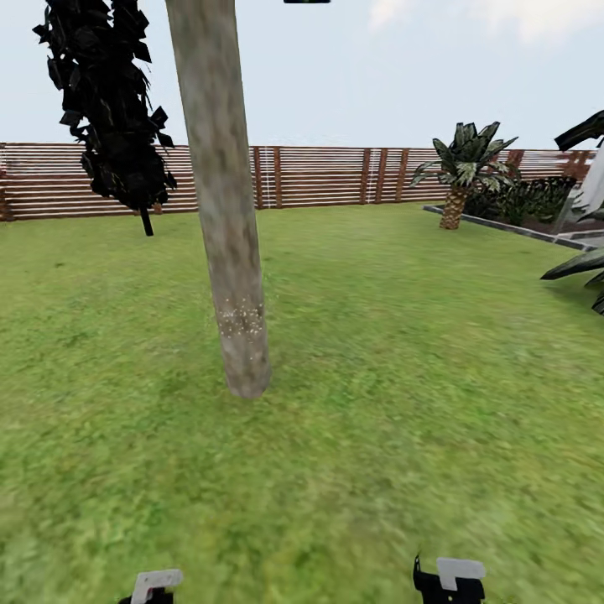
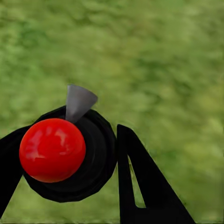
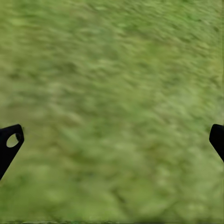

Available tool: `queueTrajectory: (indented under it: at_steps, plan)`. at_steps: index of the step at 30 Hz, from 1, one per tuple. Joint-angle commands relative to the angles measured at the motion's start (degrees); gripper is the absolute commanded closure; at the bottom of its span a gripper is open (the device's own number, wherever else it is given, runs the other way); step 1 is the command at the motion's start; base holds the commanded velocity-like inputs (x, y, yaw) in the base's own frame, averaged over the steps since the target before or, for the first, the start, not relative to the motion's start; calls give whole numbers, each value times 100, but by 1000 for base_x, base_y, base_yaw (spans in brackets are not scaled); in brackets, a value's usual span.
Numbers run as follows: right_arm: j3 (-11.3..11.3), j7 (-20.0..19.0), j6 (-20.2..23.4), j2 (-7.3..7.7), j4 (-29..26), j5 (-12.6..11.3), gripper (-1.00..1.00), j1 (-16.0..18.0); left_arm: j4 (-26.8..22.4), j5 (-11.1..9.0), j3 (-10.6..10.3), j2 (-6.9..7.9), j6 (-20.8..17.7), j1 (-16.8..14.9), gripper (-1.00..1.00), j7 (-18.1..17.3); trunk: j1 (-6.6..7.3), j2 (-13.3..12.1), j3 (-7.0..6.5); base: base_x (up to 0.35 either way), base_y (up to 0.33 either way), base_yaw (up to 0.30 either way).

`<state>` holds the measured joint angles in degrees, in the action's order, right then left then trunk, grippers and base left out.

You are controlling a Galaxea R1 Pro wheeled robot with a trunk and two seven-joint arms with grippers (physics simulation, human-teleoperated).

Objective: In the garden, pick up the pesticide atomizer on the floor and spray pesticide onto both trees until each tree trunk is fully covered.

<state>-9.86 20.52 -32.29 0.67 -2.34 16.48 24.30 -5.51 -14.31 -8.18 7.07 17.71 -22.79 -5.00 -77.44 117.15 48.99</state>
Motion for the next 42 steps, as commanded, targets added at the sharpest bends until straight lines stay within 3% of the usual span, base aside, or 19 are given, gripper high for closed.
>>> queueTrajectory:
  at_steps: [1, 6, 11, 36, 42]
  plan:
    - [-43, 27, -14, -3, 5, 62, -100, 3, 10, -61, -44, 11, 18, -6, 100, -20, 4, 2, 5, -301, -111, 277]
    - [-43, 23, -14, -11, 6, 73, -100, 2, 7, -63, -29, 40, 14, -6, 100, -12, 4, 2, 5, -308, -91, 277]
    - [-43, 22, -14, -14, 7, 75, -100, 0, 1, -15, 81, 29, 22, -6, 100, 569, 4, 2, 5, -265, -19, 278]
    - [-36, 30, -14, -14, 14, 75, -100, 3, 1, -56, 71, -4, 24, -6, 100, 562, 4, 2, -13, -6, 0, 280]
    - [-36, 31, -14, -38, 14, 75, -100, 2, 5, -63, 71, -17, 31, -6, 100, 568, 4, 2, -29, -226, -63, 279]
